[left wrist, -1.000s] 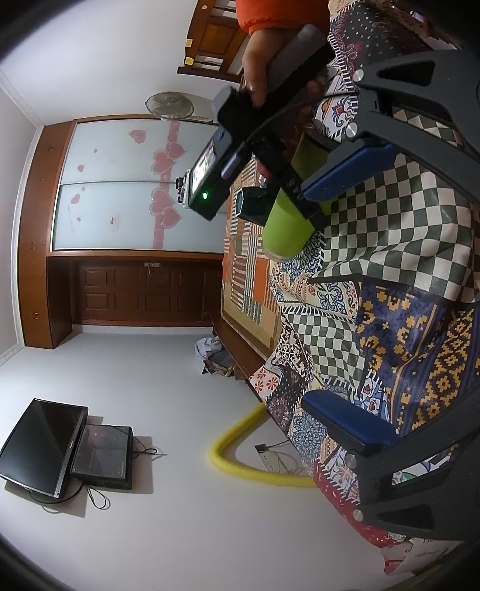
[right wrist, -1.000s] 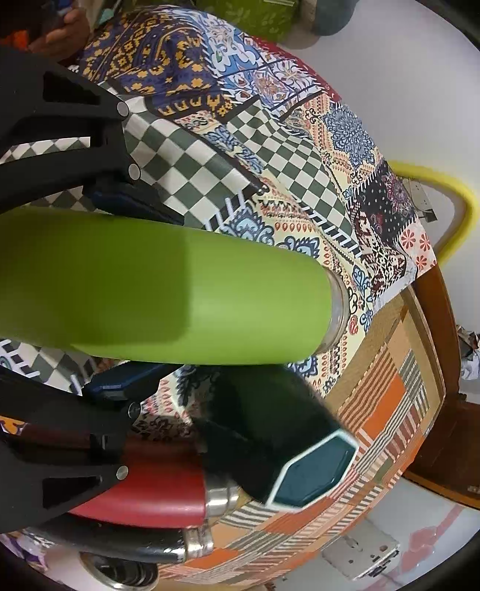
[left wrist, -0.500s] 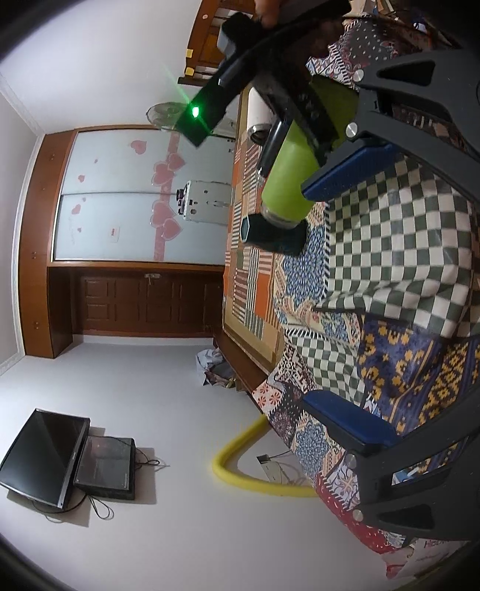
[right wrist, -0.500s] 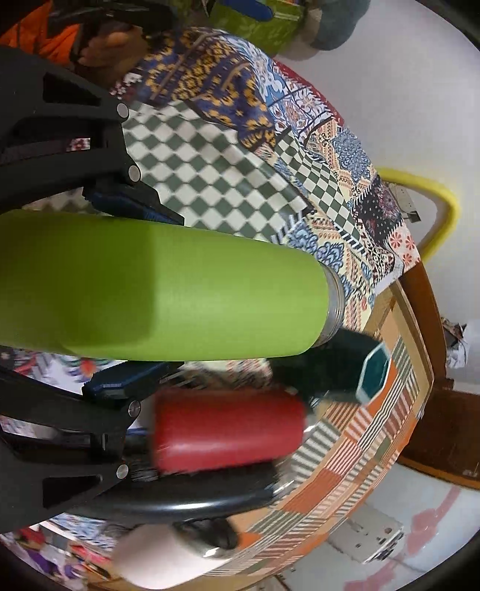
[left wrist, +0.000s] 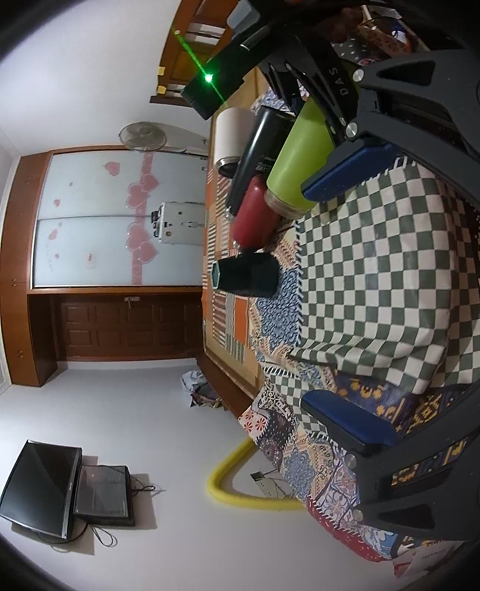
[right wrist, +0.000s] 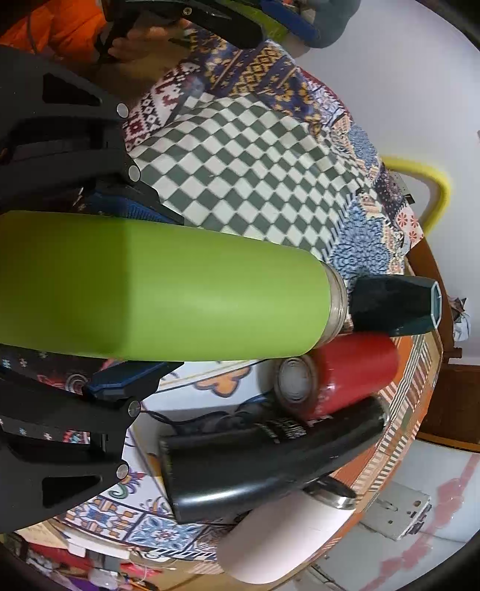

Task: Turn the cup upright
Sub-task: 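Lift the lime-green bottle with the right gripper toward the left gripper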

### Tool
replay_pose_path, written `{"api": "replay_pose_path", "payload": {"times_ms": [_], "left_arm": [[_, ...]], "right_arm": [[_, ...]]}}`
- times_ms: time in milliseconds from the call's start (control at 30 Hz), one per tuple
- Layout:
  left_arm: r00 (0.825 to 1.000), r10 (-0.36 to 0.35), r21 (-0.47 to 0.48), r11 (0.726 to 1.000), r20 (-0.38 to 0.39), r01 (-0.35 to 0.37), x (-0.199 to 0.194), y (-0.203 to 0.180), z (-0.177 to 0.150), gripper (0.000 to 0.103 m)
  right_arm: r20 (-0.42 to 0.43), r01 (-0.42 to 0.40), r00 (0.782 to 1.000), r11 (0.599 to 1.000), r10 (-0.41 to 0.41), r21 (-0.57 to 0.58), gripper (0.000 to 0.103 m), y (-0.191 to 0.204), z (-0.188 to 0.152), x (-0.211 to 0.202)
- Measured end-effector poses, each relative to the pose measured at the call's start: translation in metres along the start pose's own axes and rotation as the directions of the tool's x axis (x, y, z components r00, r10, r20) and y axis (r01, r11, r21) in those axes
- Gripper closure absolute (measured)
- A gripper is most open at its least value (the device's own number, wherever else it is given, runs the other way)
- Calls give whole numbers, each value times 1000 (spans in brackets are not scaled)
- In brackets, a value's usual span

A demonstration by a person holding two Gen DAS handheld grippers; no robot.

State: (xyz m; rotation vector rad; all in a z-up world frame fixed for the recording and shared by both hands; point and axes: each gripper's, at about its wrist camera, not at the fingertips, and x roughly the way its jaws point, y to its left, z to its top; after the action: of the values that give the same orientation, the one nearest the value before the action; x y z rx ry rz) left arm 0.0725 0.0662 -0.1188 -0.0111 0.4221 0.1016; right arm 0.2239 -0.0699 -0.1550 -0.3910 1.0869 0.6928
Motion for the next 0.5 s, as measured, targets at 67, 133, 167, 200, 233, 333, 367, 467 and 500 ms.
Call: {"api": "replay_pose_path", "payload": {"times_ms": [67, 133, 167, 200, 233, 333, 367, 467, 500], "left_arm": [[1000, -4, 4, 1000, -6, 4, 1, -3, -1, 0], [1000, -9, 2, 1000, -14, 9, 1, -6, -3, 0], [1000, -11, 1, 1000, -18, 11, 2, -6, -3, 0], [1000, -12, 1, 1000, -23, 12, 3, -7, -4, 0], [1000, -11, 2, 1000, -26, 12, 4, -8, -4, 0], [999, -9, 3, 1000, -32, 9, 4, -9, -5, 0], [999, -8, 2, 1000, -33, 8, 4, -8, -5, 0], [999, -7, -3, 1000, -34, 6, 2, -7, -4, 0], [999, -7, -5, 1000, -36, 7, 1, -6, -3, 0]], "right_arm": [[-1, -11, 1000, 1000, 11, 2, 40, -2, -2, 3], [-2, -14, 1000, 1000, 14, 3, 40, -1, 0, 4], [-6, -12, 1000, 1000, 12, -3, 40, 0, 0, 5], [-16, -11, 1000, 1000, 11, -10, 40, 2, 2, 7], [-22, -10, 1000, 1000, 9, -16, 40, 0, -2, 6], [-57, 13, 998, 999, -16, -50, 39, 3, -2, 7], [-63, 13, 998, 998, -16, -54, 39, 3, -2, 7], [-71, -5, 997, 999, 1, -53, 38, 4, 0, 2], [-66, -5, 998, 998, 1, -56, 37, 4, 1, -2]]}}
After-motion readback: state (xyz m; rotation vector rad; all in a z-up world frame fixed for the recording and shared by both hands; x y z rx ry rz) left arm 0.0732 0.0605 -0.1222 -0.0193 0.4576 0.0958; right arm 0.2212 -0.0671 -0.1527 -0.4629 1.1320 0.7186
